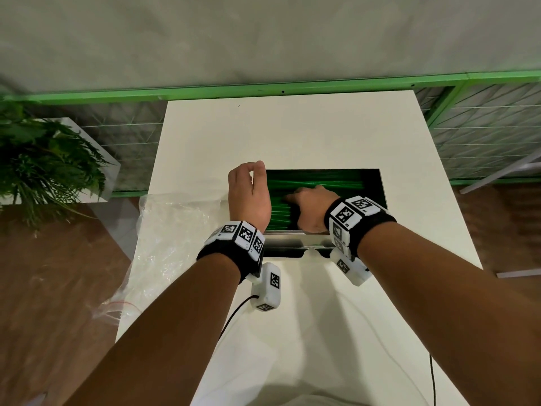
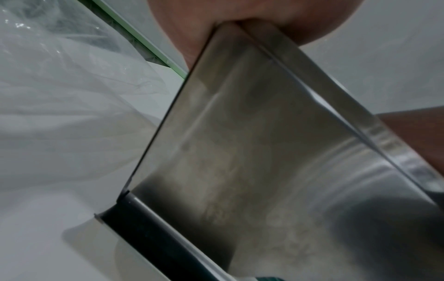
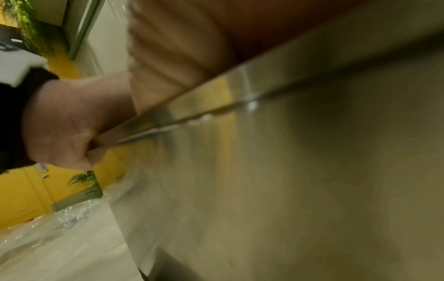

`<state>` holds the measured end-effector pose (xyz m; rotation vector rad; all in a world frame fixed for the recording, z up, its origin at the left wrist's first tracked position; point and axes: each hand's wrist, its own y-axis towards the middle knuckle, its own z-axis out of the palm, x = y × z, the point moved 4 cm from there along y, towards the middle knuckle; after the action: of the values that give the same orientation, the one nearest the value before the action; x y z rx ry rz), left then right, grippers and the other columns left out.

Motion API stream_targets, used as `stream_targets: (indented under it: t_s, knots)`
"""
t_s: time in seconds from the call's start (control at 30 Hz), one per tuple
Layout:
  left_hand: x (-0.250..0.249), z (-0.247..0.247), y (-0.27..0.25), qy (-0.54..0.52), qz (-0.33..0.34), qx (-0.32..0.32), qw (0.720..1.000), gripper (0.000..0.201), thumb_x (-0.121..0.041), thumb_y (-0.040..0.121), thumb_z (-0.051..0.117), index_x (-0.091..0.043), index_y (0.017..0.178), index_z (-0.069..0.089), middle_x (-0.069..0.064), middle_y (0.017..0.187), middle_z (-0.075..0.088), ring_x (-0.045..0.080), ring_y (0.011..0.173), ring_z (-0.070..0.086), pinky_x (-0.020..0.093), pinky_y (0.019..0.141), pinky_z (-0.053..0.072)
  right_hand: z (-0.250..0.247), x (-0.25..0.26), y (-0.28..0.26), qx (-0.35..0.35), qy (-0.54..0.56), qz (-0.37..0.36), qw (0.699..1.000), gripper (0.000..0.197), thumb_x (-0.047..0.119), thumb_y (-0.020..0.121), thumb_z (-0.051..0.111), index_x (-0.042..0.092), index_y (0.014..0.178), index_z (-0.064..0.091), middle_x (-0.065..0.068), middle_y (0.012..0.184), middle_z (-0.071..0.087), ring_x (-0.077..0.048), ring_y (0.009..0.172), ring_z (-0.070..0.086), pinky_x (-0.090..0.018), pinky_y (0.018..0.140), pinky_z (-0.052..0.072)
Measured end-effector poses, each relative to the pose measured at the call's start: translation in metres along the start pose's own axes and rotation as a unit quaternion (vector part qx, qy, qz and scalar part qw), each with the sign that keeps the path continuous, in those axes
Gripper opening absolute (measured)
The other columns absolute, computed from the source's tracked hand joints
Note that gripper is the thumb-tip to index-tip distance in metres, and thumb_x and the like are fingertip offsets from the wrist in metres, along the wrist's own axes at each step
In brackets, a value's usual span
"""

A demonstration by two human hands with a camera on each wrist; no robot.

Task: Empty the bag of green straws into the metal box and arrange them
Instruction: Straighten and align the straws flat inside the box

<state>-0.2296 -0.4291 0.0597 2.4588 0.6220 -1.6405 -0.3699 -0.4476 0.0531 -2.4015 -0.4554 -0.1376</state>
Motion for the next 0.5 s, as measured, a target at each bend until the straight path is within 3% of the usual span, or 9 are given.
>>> stream_targets:
  t_s: [0.13,0.5]
  knots:
    - [0.0009,0.0005,-0.0004,0.002,0.001,0.0,1.0,0.032,-0.037,0.108,0.038,-0.019,0.123,0.059,-0.002,0.136,0.05,0.005,0.107,0.046,0.011,0.09,0.028,0.0011,0.0026,0.0025,-0.012,-0.037,-0.003,0.999,0.062,0.037,0.089,0.06,0.041,0.148,0.042,-0.002,0.15,0.042,-0.04,0.132,0.039,-0.053,0.106,0.038]
    - [0.0001,0.0006,0.0005,0.004,0.005,-0.001,1.0,0.027,-0.037,0.108,0.04,-0.02,0.116,0.059,0.001,0.131,0.051,0.008,0.102,0.049,0.013,0.087,0.03,0.002,0.0028,0.0038,-0.048,-0.001,0.008,0.999,0.059,0.028,0.087,0.063,0.02,0.142,0.042,-0.009,0.138,0.052,-0.038,0.126,0.046,-0.053,0.101,0.042]
